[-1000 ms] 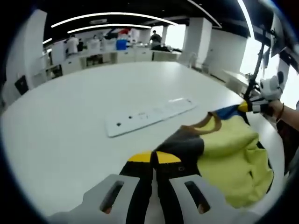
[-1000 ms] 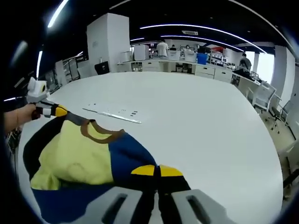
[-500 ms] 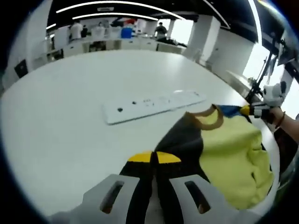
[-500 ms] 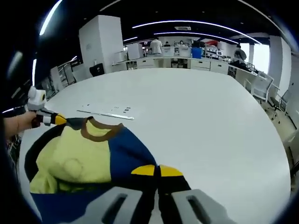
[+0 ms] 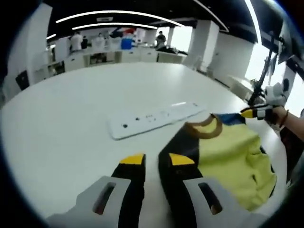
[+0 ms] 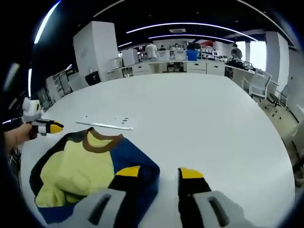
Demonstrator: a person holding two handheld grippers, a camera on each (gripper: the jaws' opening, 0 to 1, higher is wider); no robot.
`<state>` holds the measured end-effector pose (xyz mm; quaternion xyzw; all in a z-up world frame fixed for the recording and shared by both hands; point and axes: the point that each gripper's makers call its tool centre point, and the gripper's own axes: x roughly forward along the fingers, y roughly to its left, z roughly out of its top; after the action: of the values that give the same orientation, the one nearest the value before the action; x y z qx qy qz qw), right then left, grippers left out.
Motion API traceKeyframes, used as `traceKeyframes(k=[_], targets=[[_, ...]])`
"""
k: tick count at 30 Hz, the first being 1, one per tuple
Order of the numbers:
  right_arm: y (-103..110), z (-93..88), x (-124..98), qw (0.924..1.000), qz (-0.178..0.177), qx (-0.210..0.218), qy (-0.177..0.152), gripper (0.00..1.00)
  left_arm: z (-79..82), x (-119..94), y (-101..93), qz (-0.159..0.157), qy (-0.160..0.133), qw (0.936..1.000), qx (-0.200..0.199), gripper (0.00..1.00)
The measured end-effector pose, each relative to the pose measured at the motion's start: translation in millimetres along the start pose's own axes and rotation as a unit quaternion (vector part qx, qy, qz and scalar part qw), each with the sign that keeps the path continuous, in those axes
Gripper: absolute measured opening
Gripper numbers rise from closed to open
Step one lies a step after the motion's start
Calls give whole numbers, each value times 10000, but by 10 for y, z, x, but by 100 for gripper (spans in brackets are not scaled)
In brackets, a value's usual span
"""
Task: Fold the garment on the visible template until the final outline fits inside the template.
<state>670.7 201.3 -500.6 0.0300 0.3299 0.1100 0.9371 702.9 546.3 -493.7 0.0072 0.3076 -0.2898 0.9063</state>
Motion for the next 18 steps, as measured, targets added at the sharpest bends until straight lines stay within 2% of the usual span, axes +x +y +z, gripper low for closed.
traceKeyframes(k=[2,3,7,10,11,12,14,15,18], targets=[[8,21,-30,9999,32,137,-18,45,10,-96,-69,-40,-14,10000,36,21],[19,29,-43,9999,59,151,-22,48,42,-78,-32,-73,-12,10000,51,23],[143,72,-194,9997,146,181,-48,64,134,-248,-166,-269,-196,9994,115,31],[280,63,-285,9993,330,200,-29,70,152,-353,-252,-408,-215,9988,151,37],[333,64,-313,9990,404,162,-34,71,141,-405,-339,-481,-225,9981,314,38],[377,68,-342,9988,445,183,-52,73,132,-438,-374,-473,-241,9980,330,40],[480,72,-393,9983,585,56,-38,77,32,-589,-587,-574,-163,9975,370,47],[523,68,-427,9982,606,16,-20,78,39,-554,-578,-622,-144,9973,362,49],[640,68,-531,9972,753,-9,-8,80,1,-633,-671,-741,-219,9966,271,52]])
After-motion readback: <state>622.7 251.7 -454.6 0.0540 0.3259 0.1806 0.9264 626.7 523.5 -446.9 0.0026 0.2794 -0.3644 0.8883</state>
